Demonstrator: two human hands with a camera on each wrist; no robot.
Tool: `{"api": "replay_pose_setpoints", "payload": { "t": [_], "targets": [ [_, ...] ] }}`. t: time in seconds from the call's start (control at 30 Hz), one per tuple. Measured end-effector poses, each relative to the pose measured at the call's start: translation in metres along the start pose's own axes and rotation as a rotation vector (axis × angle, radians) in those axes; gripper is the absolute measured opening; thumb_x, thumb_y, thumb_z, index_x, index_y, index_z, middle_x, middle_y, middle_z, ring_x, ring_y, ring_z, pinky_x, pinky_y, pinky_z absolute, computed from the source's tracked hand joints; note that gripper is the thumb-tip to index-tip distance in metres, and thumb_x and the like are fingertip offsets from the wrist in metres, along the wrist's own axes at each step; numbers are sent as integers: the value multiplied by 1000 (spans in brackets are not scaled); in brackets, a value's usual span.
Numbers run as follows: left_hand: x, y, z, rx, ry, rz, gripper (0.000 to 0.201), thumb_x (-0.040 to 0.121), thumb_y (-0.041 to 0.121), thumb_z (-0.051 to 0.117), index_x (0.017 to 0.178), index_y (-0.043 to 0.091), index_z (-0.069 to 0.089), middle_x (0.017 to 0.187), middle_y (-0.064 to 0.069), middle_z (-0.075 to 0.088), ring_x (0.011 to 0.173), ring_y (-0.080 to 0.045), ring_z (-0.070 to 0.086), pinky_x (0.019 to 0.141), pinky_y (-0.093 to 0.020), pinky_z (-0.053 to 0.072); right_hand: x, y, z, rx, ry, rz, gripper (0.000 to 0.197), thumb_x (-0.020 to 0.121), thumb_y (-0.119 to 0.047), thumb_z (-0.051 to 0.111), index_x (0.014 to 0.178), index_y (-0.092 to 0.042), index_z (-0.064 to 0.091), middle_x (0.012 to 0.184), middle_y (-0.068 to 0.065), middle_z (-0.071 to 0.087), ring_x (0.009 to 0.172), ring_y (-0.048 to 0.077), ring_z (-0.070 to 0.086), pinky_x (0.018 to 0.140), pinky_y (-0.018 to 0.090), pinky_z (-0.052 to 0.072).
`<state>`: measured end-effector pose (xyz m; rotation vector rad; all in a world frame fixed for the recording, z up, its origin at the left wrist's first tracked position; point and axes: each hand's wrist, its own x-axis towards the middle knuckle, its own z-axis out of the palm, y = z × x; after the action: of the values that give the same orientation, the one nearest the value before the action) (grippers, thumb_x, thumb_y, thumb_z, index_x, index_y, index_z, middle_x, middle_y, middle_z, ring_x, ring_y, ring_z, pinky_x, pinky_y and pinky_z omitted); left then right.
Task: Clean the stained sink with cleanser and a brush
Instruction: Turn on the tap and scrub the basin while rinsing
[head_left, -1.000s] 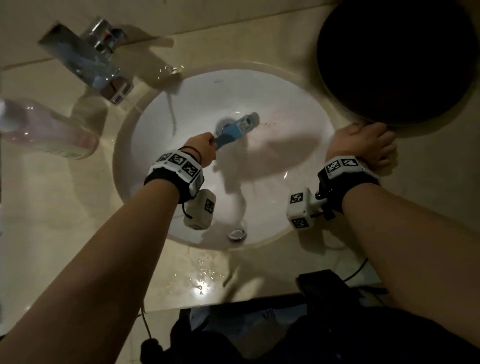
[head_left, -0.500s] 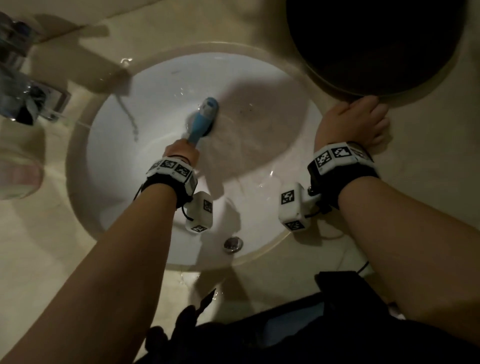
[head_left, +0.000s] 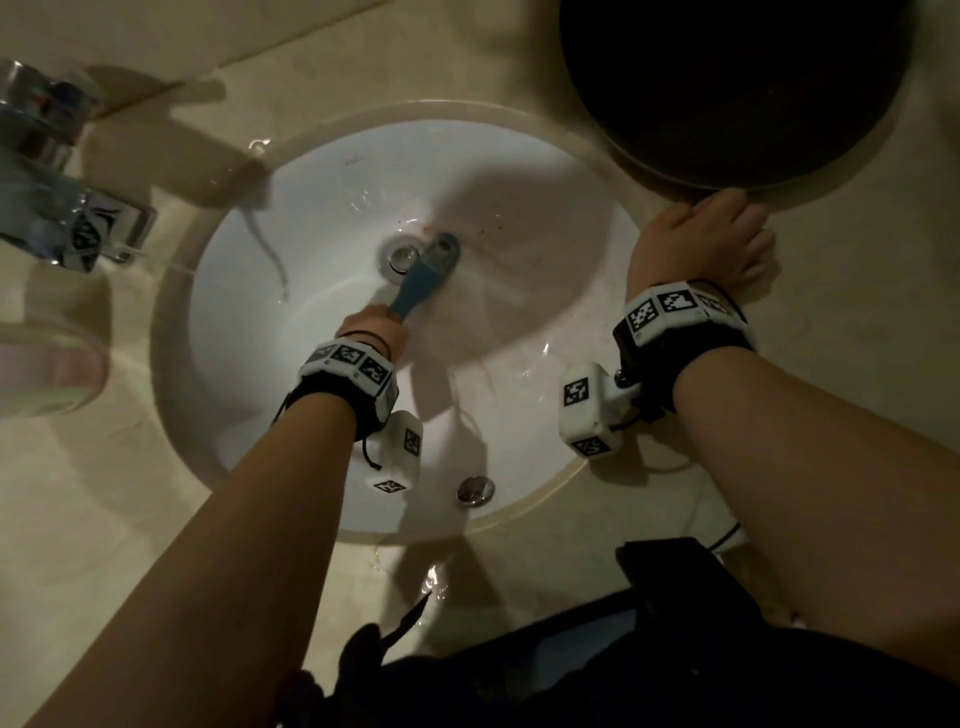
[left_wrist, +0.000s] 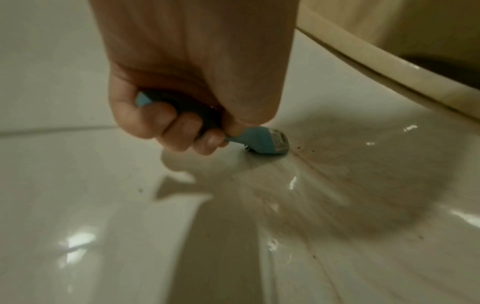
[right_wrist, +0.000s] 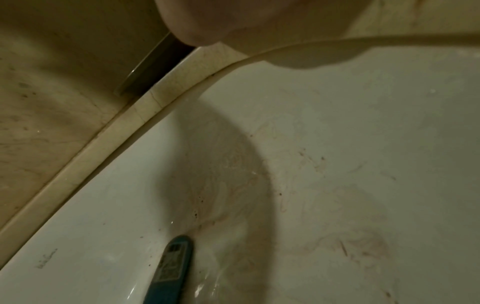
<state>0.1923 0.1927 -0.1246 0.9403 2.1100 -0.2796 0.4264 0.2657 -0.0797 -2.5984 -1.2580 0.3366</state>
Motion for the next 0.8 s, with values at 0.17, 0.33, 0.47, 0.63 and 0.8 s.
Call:
{"api": "replay_pose_setpoints", "payload": {
  "t": [0.17, 0.33, 0.47, 0.63, 0.8],
  "targets": [
    [0, -4, -4, -179, -82, -2, 26, 97, 15, 35, 111, 8, 57, 96, -16, 62, 81, -31, 62, 71, -37, 53, -1, 0, -2, 4, -14, 3, 32, 89, -26, 37, 115, -11, 49, 130, 10, 45, 123, 27, 38, 95, 38, 27],
    [-14, -6, 11, -6, -267, 115, 25, 98, 16, 34, 89, 12, 57, 75, -6, 55, 61, -21, 49, 56, -22, 38, -2, 0, -4, 1, -15, -13, 34, 90, -24, 36, 118, -10, 48, 130, 11, 46, 122, 27, 39, 95, 38, 27],
    [-6, -18, 9, 129, -66, 60, 35, 98, 21, 36, 128, 11, 51, 123, -16, 57, 111, -32, 55, 90, -34, 42, -3, 1, -3, -3, -8, -19, 34, 90, -25, 35, 118, -10, 48, 130, 11, 46, 122, 27, 39, 94, 38, 27],
    [-2, -19, -7, 55, -23, 2, 32, 97, 17, 36, 123, 7, 51, 117, -19, 59, 106, -34, 59, 83, -35, 48, -3, 1, -2, -1, -3, -29, 34, 90, -24, 34, 117, -10, 48, 129, 11, 46, 121, 28, 40, 93, 38, 28],
    [-15, 2, -3, -20, -265, 185, 22, 99, 15, 35, 84, 12, 51, 65, -3, 47, 50, -16, 40, 42, -17, 35, -3, 2, -2, 12, -11, -24, 34, 90, -24, 35, 117, -9, 48, 129, 11, 46, 121, 27, 40, 93, 38, 29]
  ]
}}
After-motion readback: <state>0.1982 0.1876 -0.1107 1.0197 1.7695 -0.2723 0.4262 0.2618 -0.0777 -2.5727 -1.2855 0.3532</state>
